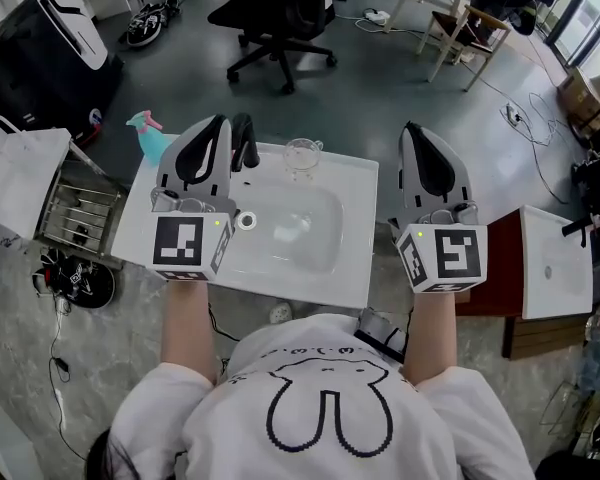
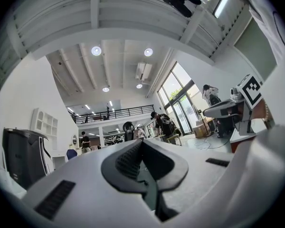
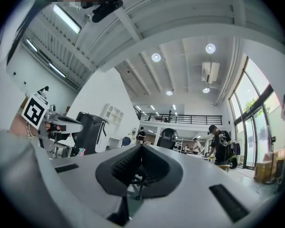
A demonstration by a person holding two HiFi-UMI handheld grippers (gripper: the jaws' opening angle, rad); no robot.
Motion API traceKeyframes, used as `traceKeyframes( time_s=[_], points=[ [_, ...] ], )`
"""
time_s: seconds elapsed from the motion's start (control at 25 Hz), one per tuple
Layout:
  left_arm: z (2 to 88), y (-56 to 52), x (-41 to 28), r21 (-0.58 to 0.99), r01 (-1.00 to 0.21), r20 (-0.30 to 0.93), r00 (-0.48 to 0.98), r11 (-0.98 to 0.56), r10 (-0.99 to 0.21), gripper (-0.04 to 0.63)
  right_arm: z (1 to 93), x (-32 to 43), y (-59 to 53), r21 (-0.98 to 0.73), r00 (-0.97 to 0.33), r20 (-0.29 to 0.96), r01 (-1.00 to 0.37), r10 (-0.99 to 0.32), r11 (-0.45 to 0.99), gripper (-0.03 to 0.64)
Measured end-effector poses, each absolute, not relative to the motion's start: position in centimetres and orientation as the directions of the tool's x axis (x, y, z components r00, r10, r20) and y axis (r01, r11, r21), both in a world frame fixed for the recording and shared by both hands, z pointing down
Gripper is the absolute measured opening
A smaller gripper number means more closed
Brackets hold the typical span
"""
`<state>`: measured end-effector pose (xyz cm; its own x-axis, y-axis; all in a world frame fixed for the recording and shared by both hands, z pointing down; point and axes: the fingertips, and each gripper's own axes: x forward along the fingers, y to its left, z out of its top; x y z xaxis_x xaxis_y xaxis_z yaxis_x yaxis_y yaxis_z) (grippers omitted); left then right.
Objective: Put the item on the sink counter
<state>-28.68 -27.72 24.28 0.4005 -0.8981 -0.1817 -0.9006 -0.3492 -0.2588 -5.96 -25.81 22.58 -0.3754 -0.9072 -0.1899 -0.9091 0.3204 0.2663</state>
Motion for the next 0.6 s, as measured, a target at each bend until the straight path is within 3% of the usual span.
traceKeyframes(
  time_s=[0.6],
  points=[
    [23.31, -27.58, -28.82, -0.270, -0.894, -0.194, 0.415, -0.358, -0.889, 0.009, 22.42, -6.63, -25.65, 0.286, -0.377, -0.173, -0.903, -0.910, 0.320, 0.028]
  ],
)
